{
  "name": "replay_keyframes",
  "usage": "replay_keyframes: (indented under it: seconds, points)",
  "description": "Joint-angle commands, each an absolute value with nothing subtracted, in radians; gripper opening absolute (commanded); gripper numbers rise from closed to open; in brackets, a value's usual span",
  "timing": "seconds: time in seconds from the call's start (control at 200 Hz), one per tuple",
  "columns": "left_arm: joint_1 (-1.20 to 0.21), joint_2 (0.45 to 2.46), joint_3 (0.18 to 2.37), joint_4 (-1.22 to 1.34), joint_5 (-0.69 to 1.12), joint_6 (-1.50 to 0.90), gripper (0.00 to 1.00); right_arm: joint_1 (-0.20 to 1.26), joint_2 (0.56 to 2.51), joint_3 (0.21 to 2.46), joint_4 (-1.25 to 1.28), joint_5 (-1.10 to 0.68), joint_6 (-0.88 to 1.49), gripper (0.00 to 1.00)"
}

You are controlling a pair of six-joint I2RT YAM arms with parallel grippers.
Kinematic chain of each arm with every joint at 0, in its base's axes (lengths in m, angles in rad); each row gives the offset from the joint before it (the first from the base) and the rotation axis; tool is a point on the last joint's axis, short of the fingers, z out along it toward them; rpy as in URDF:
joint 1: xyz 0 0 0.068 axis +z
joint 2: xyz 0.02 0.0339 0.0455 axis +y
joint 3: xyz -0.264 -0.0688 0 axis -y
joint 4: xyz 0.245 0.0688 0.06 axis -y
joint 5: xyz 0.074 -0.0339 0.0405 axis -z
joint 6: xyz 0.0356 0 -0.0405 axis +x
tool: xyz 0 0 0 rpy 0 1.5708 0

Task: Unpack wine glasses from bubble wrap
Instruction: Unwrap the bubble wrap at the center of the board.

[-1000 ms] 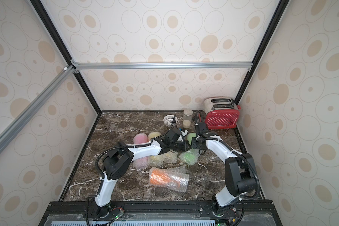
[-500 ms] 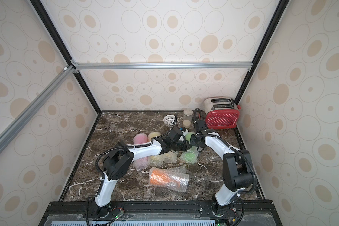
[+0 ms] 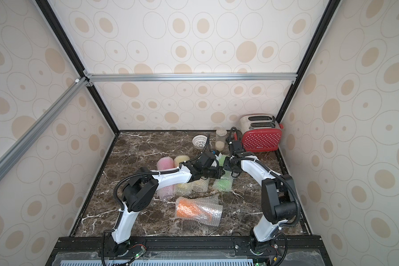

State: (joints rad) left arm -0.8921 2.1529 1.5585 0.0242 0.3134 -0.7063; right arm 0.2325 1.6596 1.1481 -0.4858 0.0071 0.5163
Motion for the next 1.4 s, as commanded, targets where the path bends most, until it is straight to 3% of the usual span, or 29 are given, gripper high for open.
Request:
replay_keyframes:
  seconds: [0.0,0.68,1.09,1.396]
  points:
    - [-0.938,2.174,1.551,-0.031,0.391,-0.689,0.0,0.209,1.672,1.168,-0.334,0.012,0.568,0.35]
    - [-0.953,2.198,1.526,0.014,0.438,-0.683,0.0,0.115,1.672,1.072,-0.115,-0.207,0.714,0.35]
    - [-0.996,2.27,1.658,-0.208,0.305,-0.558,0.0,0.114,1.667,1.053,-0.05,-0.208,0.776,0.35]
    - [-1.0,2.275,1.633,-0.206,0.308,-0.556,0.0,0.074,1.667,1.016,0.064,-0.287,0.863,0.35]
